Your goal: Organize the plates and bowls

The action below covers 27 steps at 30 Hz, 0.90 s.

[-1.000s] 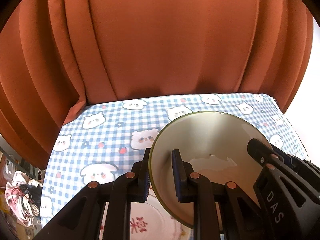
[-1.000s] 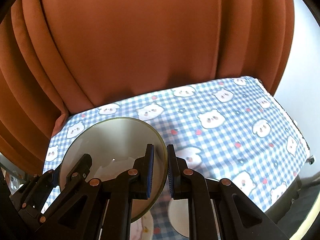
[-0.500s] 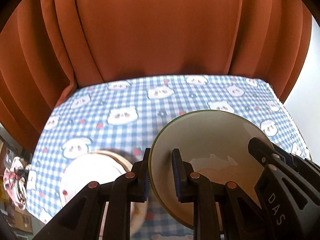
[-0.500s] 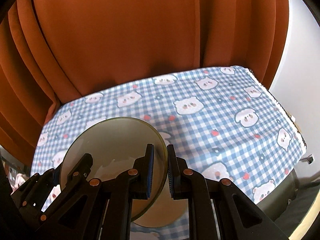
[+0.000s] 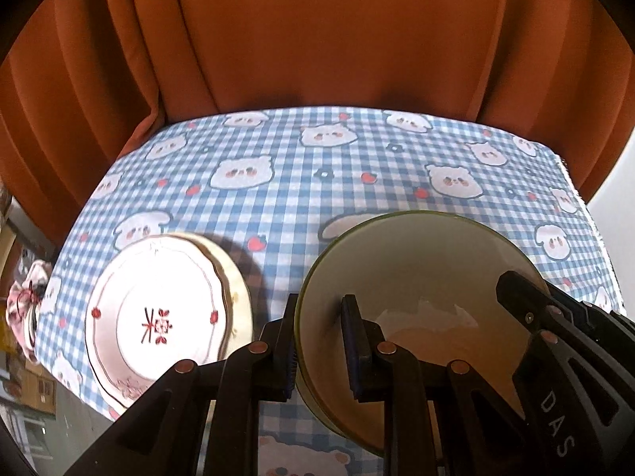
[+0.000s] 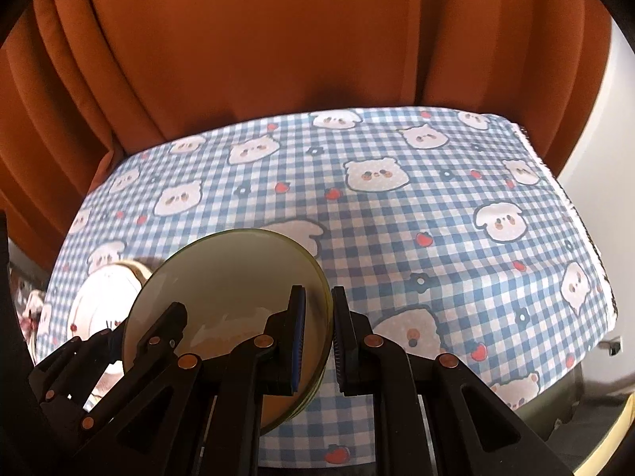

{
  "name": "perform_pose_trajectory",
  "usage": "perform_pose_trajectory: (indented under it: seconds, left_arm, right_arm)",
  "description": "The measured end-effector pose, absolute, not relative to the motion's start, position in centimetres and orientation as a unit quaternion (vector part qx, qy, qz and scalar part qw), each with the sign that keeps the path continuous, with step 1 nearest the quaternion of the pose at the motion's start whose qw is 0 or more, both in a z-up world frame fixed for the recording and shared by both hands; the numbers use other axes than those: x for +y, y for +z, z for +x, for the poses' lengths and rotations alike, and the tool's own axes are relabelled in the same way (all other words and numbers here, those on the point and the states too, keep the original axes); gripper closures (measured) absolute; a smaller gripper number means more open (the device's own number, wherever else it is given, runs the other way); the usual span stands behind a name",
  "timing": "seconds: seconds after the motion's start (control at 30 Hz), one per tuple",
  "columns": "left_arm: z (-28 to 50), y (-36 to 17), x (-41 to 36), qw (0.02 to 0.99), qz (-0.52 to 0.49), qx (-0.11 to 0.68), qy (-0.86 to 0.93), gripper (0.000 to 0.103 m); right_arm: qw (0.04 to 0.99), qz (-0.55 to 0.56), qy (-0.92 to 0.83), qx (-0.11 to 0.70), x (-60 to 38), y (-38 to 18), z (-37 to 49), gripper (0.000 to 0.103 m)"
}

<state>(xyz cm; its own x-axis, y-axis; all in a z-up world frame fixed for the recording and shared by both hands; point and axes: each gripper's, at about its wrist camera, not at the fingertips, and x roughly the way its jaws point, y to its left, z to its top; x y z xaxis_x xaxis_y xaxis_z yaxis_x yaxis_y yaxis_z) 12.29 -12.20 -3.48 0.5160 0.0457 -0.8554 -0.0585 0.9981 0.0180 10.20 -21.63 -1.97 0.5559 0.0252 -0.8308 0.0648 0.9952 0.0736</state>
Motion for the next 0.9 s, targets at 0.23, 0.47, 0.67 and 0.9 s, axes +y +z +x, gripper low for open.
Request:
perform_pose_trajectory:
  seconds: [0.23,0.47,0.67,0.9]
  left_arm:
    - [12.4,-5.0,-12.2,0.861,-0.018,0.506,0.056,0.085]
    - [12.2,-5.6,-11.9,0.859,-0.019,0.505,0.081,0.085]
    - [12.2,-6.5,-11.3,0.849,-0.04,0.52,0.086,0.084]
    - [11.8,-7.2,-11.6,0.849,-0.046,0.52,0.081,0.084]
  right_arm:
    - [0.873,0.026,0.014,0.487,-21.5,-3.5,11.0,0.087]
    - [0.866,0.014,0.04,0.498,-21.2,-4.4,11.6,0.087]
    - [0.865,-0.003,0.052,0.5,-20.6,-5.0,11.8,0.087]
    - [0.869,-0.017,0.052,0.492,-20.6,-5.3,11.6,0.087]
